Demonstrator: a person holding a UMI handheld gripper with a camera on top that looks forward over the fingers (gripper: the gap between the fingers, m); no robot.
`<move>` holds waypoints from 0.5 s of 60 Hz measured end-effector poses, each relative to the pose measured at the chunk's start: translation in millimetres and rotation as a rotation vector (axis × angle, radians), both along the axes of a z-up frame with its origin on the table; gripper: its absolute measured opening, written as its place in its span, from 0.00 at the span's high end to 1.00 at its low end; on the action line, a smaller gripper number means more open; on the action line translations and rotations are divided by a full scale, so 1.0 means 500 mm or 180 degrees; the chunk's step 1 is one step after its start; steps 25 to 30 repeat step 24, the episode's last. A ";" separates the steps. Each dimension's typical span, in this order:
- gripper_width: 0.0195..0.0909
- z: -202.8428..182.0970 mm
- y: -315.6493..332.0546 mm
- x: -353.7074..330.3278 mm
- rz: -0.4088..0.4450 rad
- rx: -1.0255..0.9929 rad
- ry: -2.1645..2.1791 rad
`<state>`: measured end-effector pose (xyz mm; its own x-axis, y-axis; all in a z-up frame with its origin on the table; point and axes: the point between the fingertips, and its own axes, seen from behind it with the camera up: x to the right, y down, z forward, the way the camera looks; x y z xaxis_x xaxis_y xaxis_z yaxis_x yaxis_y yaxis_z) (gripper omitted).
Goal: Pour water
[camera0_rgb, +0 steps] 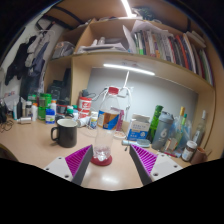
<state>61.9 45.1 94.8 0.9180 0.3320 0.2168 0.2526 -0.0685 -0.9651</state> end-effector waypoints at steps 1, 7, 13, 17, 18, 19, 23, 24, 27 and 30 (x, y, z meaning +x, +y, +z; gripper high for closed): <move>0.10 0.000 -0.017 0.006 0.0010 -0.0002 0.0005; 0.10 0.004 -0.122 0.030 0.0098 -0.0020 0.0145; 0.09 0.005 -0.207 0.053 0.0144 -0.0128 0.0343; 0.09 0.005 -0.251 0.070 0.0153 -0.0180 0.0422; 0.10 0.005 -0.260 0.075 0.0153 -0.0190 0.0431; 0.10 0.004 -0.268 0.080 0.0152 -0.0197 0.0437; 0.11 0.002 -0.298 0.094 0.0140 -0.0205 0.0422; 0.11 0.002 -0.305 0.098 0.0144 -0.0209 0.0413; 0.11 0.002 -0.305 0.098 0.0144 -0.0209 0.0413; 0.11 0.002 -0.305 0.098 0.0144 -0.0209 0.0413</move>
